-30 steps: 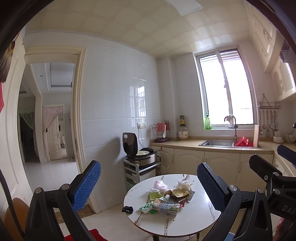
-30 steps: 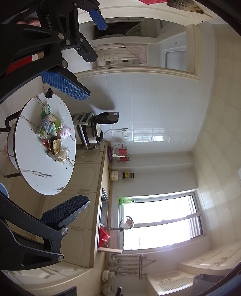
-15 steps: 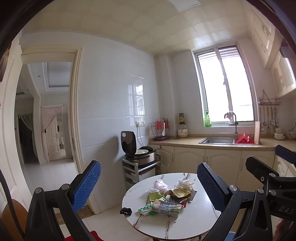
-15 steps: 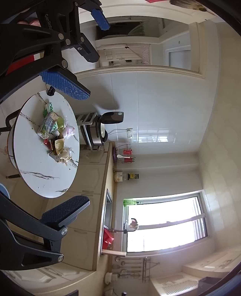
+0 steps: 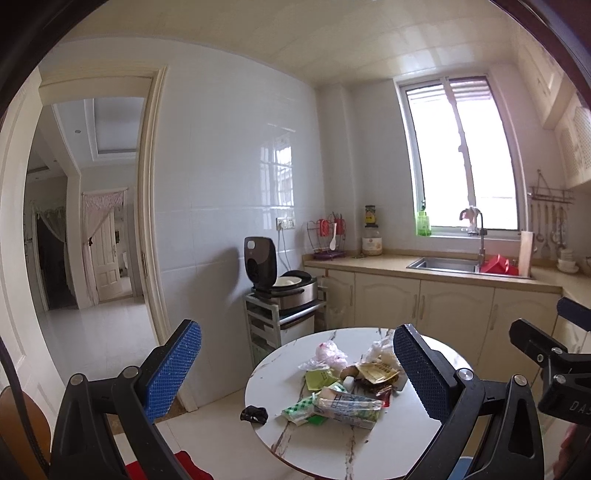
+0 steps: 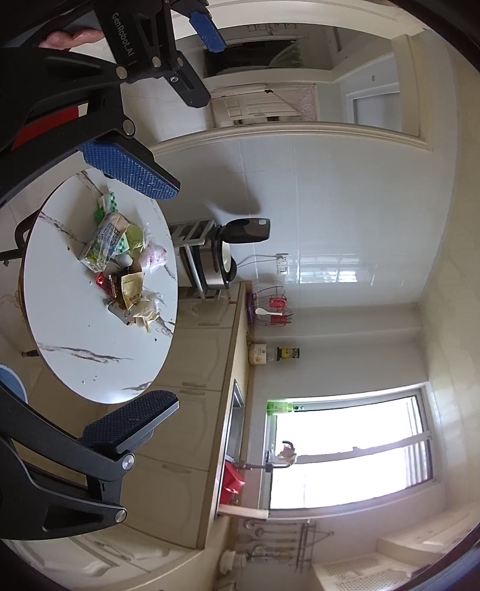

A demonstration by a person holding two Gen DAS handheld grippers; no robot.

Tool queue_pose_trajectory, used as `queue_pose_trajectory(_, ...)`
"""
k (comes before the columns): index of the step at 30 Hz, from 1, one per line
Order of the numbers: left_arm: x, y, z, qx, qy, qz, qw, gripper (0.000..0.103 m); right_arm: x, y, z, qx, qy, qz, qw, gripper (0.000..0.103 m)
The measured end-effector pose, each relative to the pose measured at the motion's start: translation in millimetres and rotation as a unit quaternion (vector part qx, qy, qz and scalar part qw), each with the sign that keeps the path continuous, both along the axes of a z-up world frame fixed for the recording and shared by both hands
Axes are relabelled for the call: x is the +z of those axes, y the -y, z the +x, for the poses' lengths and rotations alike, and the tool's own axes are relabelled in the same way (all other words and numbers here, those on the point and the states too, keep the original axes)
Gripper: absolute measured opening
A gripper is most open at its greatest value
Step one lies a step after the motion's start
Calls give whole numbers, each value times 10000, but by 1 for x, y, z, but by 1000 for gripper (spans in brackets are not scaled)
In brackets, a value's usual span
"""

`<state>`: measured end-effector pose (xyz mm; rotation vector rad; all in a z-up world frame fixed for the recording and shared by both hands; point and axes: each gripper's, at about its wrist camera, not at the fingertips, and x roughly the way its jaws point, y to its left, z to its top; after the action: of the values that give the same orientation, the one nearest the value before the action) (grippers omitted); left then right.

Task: Collect trash
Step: 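Grasp the black plastic bag with the left gripper while the right grasps the milk carton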

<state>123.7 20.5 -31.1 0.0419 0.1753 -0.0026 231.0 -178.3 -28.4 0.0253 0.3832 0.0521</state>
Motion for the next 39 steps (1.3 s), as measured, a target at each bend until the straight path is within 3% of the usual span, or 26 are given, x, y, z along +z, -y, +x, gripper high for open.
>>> queue_pose_trajectory(6,-49,-49,73,273,-928,-149,9952,102,-69,-9,59,261,-908,-30,9955,103)
queue_pose_trajectory(11,-99,-81,136,309,-1797,-287,9828,102,-134,-36,108,770,-1621,-136,9837,103)
queue_pose_trajectory(17,-144,-112,210,164,-2557,-439,9656,102,-189,-68,158,1400,-2107,-540,9660,103)
queue_pose_trajectory(21,-167,-131,258,129,-2800,-556,9583,102,-212,-85,184,1752,-2258,-872,9543,103)
queue_pose_trajectory(26,-186,-134,309,177,-3011,-377,9527,102,-239,-101,211,2067,-2438,-1120,9409,103)
queue_pose_trajectory(30,-194,-127,334,42,-3043,-358,9519,81,-252,-98,227,2173,-2609,-1044,9348,102)
queue_pose_trajectory(31,-195,-125,337,5,-3027,-367,9524,65,-253,-96,230,2222,-2661,-960,9331,98)
queue_pose_trajectory(33,-195,-121,340,-74,-2991,-334,9536,49,-254,-91,234,2296,-2716,-782,9313,79)
queue_pose_trajectory(35,-193,-118,339,-161,-2981,-271,9540,47,-254,-86,236,2273,-2713,-739,9324,57)
queue_pose_trajectory(37,-193,-119,332,-225,-2971,-241,9543,44,-253,-79,237,2272,-2718,-575,9334,49)
queue_pose_trajectory(39,-190,-117,327,-228,-2945,-254,9551,43,-251,-70,234,2257,-2673,-406,9359,47)
